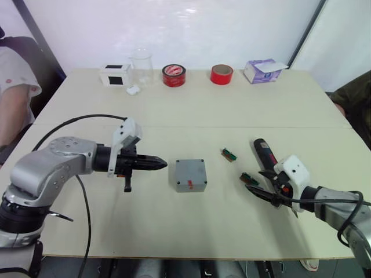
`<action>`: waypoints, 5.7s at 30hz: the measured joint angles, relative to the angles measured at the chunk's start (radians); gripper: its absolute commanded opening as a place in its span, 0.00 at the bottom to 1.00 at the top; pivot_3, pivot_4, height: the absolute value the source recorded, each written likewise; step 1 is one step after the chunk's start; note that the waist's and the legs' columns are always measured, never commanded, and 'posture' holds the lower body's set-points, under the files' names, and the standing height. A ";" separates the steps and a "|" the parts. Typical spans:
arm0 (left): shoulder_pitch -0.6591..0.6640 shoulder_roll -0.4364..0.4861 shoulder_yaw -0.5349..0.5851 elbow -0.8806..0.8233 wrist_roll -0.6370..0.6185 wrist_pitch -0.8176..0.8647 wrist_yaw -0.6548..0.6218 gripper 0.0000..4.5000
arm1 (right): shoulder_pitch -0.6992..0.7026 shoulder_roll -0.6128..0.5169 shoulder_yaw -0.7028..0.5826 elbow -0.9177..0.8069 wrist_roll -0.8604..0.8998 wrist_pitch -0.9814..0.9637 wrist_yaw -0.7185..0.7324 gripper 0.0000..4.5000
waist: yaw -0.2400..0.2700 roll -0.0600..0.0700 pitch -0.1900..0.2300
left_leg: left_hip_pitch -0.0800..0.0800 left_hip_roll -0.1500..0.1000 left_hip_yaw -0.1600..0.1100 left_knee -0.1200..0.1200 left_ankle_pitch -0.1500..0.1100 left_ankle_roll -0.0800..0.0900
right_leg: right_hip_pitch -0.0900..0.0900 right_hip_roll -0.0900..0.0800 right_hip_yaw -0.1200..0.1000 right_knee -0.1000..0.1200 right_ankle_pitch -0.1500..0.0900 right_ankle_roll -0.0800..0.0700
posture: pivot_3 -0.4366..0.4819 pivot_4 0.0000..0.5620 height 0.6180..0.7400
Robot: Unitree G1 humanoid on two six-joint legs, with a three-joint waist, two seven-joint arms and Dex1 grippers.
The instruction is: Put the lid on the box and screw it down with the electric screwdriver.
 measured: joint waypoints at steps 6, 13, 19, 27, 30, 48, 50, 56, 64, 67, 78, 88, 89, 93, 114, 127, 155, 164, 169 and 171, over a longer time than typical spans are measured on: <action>0.000 0.000 0.000 -0.004 -0.002 0.003 0.001 0.00 | -0.013 0.002 0.012 0.024 -0.015 -0.005 -0.001 0.30 | 0.000 0.000 0.000 | 0.000 0.000 0.000 0.000 0.000 0.000 | 0.000 0.000 0.000 0.000 0.000 0.000 | 0.48 0.27 1.00; 0.000 0.000 0.000 -0.008 -0.003 0.006 0.003 0.00 | -0.028 0.008 0.042 0.032 -0.033 -0.011 -0.004 0.30 | 0.000 0.000 0.000 | 0.000 0.000 0.000 0.000 0.000 0.000 | 0.000 0.000 0.000 0.000 0.000 0.000 | 0.48 0.27 1.00; 0.001 0.000 0.001 -0.008 -0.006 0.007 0.006 0.00 | -0.039 0.023 0.048 0.041 -0.042 -0.012 -0.005 0.24 | 0.000 0.000 0.000 | 0.000 0.000 0.000 0.000 0.000 0.000 | 0.000 0.000 0.000 0.000 0.000 0.000 | 0.48 0.27 1.00; 0.003 0.000 0.002 -0.010 -0.020 0.008 0.022 0.00 | -0.046 0.024 0.048 0.044 -0.050 -0.012 -0.003 0.01 | 0.000 0.000 0.000 | 0.000 0.000 0.000 0.000 0.000 0.000 | 0.000 0.000 0.000 0.000 0.000 0.000 | 0.48 0.27 1.00; 0.003 0.001 0.002 -0.012 -0.024 0.009 0.023 0.00 | -0.046 0.026 0.048 0.044 -0.049 -0.012 -0.003 0.01 | 0.000 0.000 0.000 | 0.000 0.000 0.000 0.000 0.000 0.000 | 0.000 0.000 0.000 0.000 0.000 0.000 | 0.48 0.27 1.00; 0.004 -0.002 0.002 0.027 -0.023 0.006 0.022 0.00 | -0.090 0.047 -0.041 -0.035 0.080 0.105 -0.033 0.01 | 0.000 0.000 0.000 | 0.000 0.000 0.000 0.000 0.000 0.000 | 0.000 0.000 0.000 0.000 0.000 0.000 | 0.48 0.27 1.00; 0.006 -0.002 0.003 0.032 -0.023 0.006 0.022 0.00 | -0.109 0.047 -0.041 -0.051 0.100 0.120 -0.035 0.01 | -0.001 0.000 0.000 | 0.000 0.000 0.000 0.000 0.000 0.000 | 0.000 0.000 0.000 0.000 0.000 0.000 | 0.48 0.27 1.00; 0.054 0.011 0.033 0.039 -0.023 0.008 0.039 0.00 | -0.272 0.095 0.049 -0.099 0.162 0.169 -0.055 0.01 | -0.016 0.000 0.000 | 0.001 0.001 0.000 0.000 0.000 0.000 | 0.000 0.000 0.000 0.001 0.000 0.000 | 0.48 0.27 1.00; 0.122 0.030 0.103 0.008 -0.049 0.048 0.092 0.00 | -0.405 0.203 0.244 -0.048 0.126 0.163 -0.094 0.01 | -0.016 0.000 0.000 | 0.000 0.000 0.000 0.000 0.000 0.000 | 0.000 -0.001 0.000 0.000 0.000 0.000 | 0.48 0.27 1.00; 0.124 0.030 0.118 -0.013 -0.065 0.053 0.107 0.00 | -0.425 0.217 0.268 -0.014 0.104 0.145 -0.096 0.01 | -0.016 0.000 0.000 | 0.000 0.000 0.000 0.000 0.000 0.000 | 0.000 -0.002 0.000 0.000 0.000 0.000 | 0.48 0.27 1.00; 0.133 0.030 0.125 -0.028 -0.089 0.072 0.139 0.00 | -0.443 0.236 0.326 0.064 0.036 0.062 -0.064 0.01 | -0.017 0.000 0.000 | 0.001 0.000 0.000 0.000 0.000 0.000 | 0.000 -0.001 0.000 0.001 0.000 0.000 | 0.48 0.27 1.00; 0.133 0.029 0.125 -0.031 -0.092 0.072 0.155 0.00 | -0.454 0.242 0.351 0.093 0.007 0.038 -0.041 0.01 | -0.017 0.000 0.000 | 0.001 0.000 0.000 0.000 0.000 0.000 | 0.000 -0.002 0.000 0.001 0.000 0.000 | 0.48 0.27 1.00; 0.133 0.029 0.125 -0.031 -0.093 0.072 0.157 0.00 | -0.454 0.242 0.352 0.094 0.004 0.037 -0.038 0.01 | -0.017 0.000 0.000 | 0.001 0.000 0.000 0.000 0.000 0.000 | 0.000 -0.002 0.000 0.001 0.000 0.000 | 0.48 0.27 1.00; 0.133 0.029 0.125 -0.046 -0.102 0.072 0.161 0.00 | -0.454 0.242 0.356 0.101 -0.009 0.030 -0.031 0.01 | -0.017 0.000 0.000 | 0.001 0.000 0.000 0.000 0.000 0.000 | 0.000 -0.002 0.000 0.001 0.000 0.000 | 0.48 0.27 1.00; 0.152 0.023 0.125 -0.058 -0.113 0.061 0.177 0.00 | -0.478 0.253 0.357 0.175 -0.059 0.009 0.010 0.86 | -0.017 0.000 0.000 | 0.001 0.000 0.000 0.000 0.000 0.000 | 0.000 -0.002 0.000 0.000 0.000 0.000 | 0.48 0.27 1.00; 0.000 -0.043 0.072 0.004 -0.124 0.046 0.120 0.00 | -0.630 0.215 0.057 0.170 0.128 0.306 -0.086 1.00 | -0.019 0.000 0.000 | 0.000 0.000 0.000 -0.001 0.000 0.000 | 0.000 -0.002 0.000 -0.001 0.000 -0.001 | 0.48 0.27 1.00; -0.088 -0.095 -0.064 -0.120 -0.087 -0.022 0.056 0.00 | -1.148 -0.311 0.683 0.729 -0.001 0.726 0.279 1.00 | -0.017 0.002 0.001 | -0.005 0.000 0.001 -0.001 0.000 0.000 | -0.004 -0.002 0.000 -0.002 0.000 -0.001 | 0.48 0.27 1.00; -0.019 -0.127 -0.036 -0.181 -0.137 0.007 0.162 0.00 | -1.150 -0.314 0.823 0.727 -0.026 0.740 0.356 1.00 | -0.016 0.002 0.001 | -0.005 0.000 0.001 -0.001 0.000 0.000 | -0.005 -0.002 0.000 -0.003 0.000 -0.001 | 0.48 0.27 1.00; 0.014 -0.128 -0.005 -0.193 -0.159 0.010 0.207 0.00 | -1.121 -0.301 0.836 0.735 -0.045 0.758 0.345 1.00 | -0.019 0.002 0.001 | -0.005 0.000 0.001 -0.001 0.000 0.000 | -0.005 -0.002 0.000 -0.002 0.000 -0.001 | 0.48 0.27 1.00; 0.021 -0.124 0.000 -0.203 -0.166 0.010 0.221 0.00 | -1.120 -0.279 0.848 0.745 -0.053 0.766 0.340 1.00 | -0.019 0.002 0.001 | -0.005 0.000 0.001 -0.001 0.000 0.000 | -0.005 -0.002 0.000 -0.002 0.001 -0.001 | 0.48 0.27 1.00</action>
